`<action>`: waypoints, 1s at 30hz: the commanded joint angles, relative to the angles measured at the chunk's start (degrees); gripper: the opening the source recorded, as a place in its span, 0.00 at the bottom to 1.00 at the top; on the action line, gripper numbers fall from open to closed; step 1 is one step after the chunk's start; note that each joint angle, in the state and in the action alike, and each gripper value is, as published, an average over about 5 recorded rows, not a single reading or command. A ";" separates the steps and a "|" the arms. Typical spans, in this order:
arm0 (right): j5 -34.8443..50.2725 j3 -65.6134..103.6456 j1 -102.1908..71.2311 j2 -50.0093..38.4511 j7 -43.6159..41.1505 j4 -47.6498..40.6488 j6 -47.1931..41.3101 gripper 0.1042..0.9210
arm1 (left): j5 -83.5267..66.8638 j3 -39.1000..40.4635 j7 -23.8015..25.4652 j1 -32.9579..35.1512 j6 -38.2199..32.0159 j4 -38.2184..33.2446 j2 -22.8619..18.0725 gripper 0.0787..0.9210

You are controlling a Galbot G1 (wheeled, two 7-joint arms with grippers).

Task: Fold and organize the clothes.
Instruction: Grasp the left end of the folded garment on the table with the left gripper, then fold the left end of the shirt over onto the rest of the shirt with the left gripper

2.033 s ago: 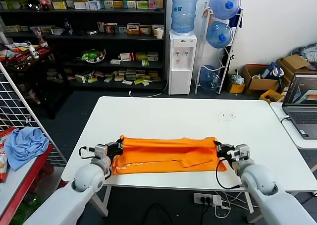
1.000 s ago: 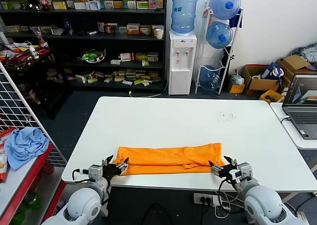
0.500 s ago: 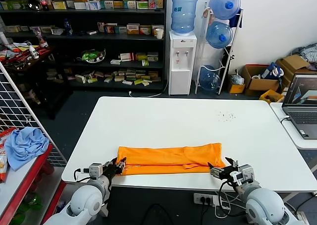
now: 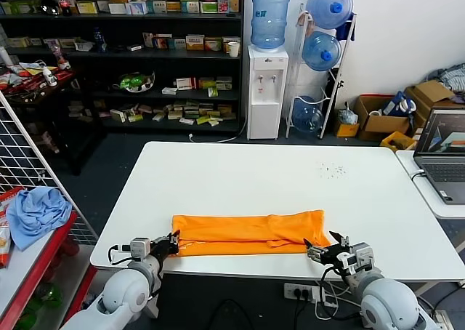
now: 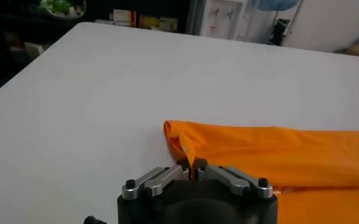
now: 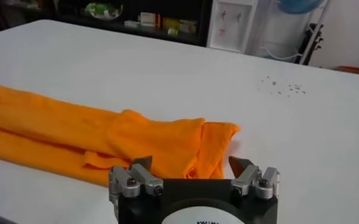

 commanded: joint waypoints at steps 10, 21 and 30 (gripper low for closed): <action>-0.68 0.99 -0.75 0.92 0.63 2.11 1.48 0.88 | 1.49 -7.12 3.24 -6.38 -1.55 7.57 17.55 0.05; -4.68 1.34 -1.27 2.66 1.76 1.50 5.85 0.88 | -2.78 -2.35 -2.95 -2.47 1.18 -13.42 8.55 0.05; -9.85 5.10 -2.87 3.78 1.12 -1.02 11.18 0.88 | -5.43 7.35 -5.32 -3.76 2.21 -15.32 -0.78 0.05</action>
